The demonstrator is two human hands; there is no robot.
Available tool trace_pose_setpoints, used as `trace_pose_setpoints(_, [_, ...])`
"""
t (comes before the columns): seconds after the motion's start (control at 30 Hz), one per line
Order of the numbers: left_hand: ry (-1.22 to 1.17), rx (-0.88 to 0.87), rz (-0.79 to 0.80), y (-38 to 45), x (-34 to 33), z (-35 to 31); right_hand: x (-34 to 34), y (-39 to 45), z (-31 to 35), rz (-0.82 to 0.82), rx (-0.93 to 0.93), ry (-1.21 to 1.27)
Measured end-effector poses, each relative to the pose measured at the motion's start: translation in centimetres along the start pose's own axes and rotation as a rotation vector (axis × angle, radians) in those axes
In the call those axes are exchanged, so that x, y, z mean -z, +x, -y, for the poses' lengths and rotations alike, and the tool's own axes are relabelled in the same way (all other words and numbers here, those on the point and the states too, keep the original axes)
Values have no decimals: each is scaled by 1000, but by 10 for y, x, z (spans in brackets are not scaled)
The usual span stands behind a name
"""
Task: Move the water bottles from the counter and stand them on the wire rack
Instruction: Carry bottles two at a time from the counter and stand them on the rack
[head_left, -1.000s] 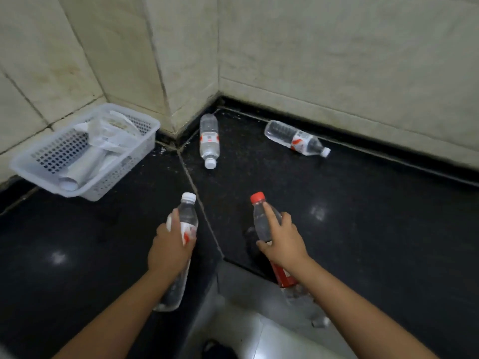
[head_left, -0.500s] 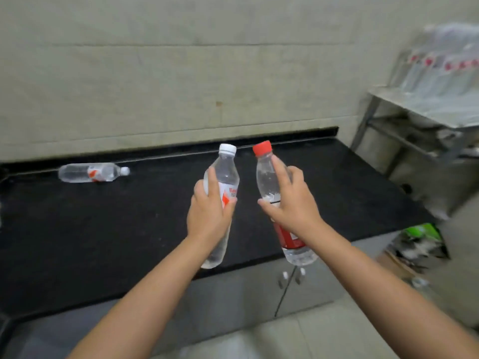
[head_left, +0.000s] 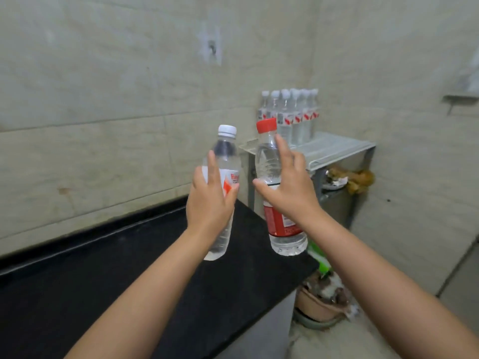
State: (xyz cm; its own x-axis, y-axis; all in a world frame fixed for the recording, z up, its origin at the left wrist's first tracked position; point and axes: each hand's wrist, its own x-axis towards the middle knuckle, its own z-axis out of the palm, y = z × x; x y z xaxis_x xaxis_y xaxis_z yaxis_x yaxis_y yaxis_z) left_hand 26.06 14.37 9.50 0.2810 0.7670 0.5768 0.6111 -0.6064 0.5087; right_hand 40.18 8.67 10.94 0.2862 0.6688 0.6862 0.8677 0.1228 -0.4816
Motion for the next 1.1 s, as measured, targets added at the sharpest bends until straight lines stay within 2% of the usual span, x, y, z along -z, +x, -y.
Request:
trace_pose_setpoints(0.2, [-110,-41,-21,113,-93,-31,20,125,-101,-80,10,-43])
trace_pose_setpoints(0.37, [-154,-91,-42,198,-150,-59,32,201,-171,-114,-20,22])
trace_pose_setpoints(0.73, [-95,-85,-186,306,-274,-105,14,323,-331,-158,-3,201])
trace_pose_setpoints(0.93, [-96,57,-316,348,-363,-133,-20,359,-417,-3,89,392])
trace_pose_setpoints(1.1, [-111,201,-445,363,-398,-136,-36,384,-456,146,143,640])
